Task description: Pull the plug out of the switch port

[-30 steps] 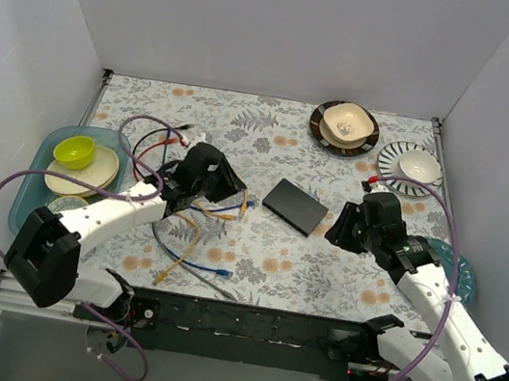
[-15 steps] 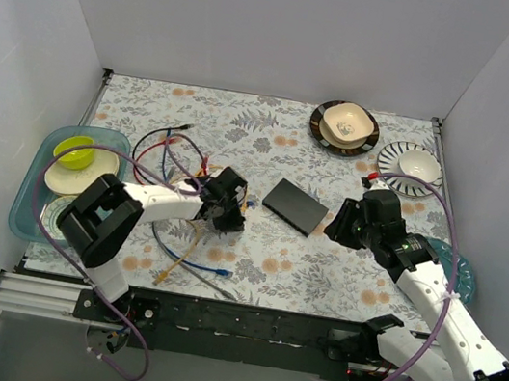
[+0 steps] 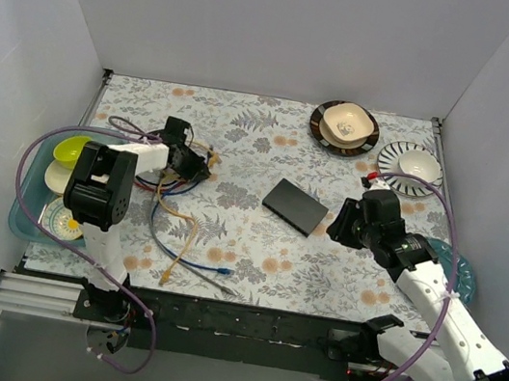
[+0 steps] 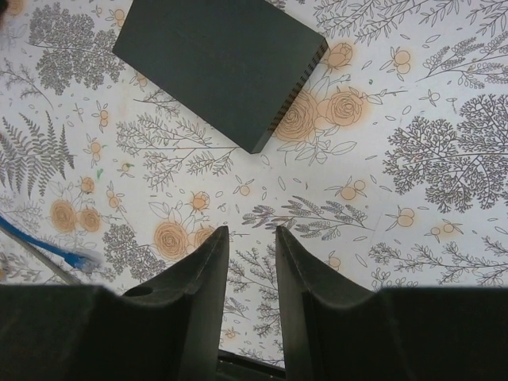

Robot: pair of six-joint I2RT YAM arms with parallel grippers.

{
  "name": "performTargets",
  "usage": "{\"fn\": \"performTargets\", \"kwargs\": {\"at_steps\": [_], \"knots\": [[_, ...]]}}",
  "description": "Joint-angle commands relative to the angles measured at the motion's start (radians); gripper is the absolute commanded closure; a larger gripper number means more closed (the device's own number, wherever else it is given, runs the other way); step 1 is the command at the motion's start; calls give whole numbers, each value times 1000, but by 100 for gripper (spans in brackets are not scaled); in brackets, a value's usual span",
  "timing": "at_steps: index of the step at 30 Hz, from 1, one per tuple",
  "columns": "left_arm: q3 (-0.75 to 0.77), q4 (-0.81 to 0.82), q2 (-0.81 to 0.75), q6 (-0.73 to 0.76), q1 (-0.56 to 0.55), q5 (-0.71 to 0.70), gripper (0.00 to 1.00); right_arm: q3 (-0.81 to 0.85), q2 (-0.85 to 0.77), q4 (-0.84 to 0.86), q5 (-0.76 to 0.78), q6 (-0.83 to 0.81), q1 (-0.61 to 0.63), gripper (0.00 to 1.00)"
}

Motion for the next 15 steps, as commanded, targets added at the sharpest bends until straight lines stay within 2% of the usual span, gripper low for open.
{"fn": "performTargets", "kwargs": {"at_steps": [1, 5, 10, 12, 15], "knots": [[-47, -159, 49, 110, 62, -192, 86, 43, 16, 10, 32, -29, 5, 62], [11, -92, -81, 178, 36, -192, 81, 59, 40, 18, 37, -27, 8, 61], [71, -21, -212, 273, -137, -212, 76, 19, 80, 51, 47, -9, 7, 61], [73, 14, -216, 276, -200, -177, 76, -13, 105, 65, 37, 11, 1, 64], [67, 40, -177, 255, -243, -154, 75, -99, 120, 122, 6, 62, -15, 73]]}}
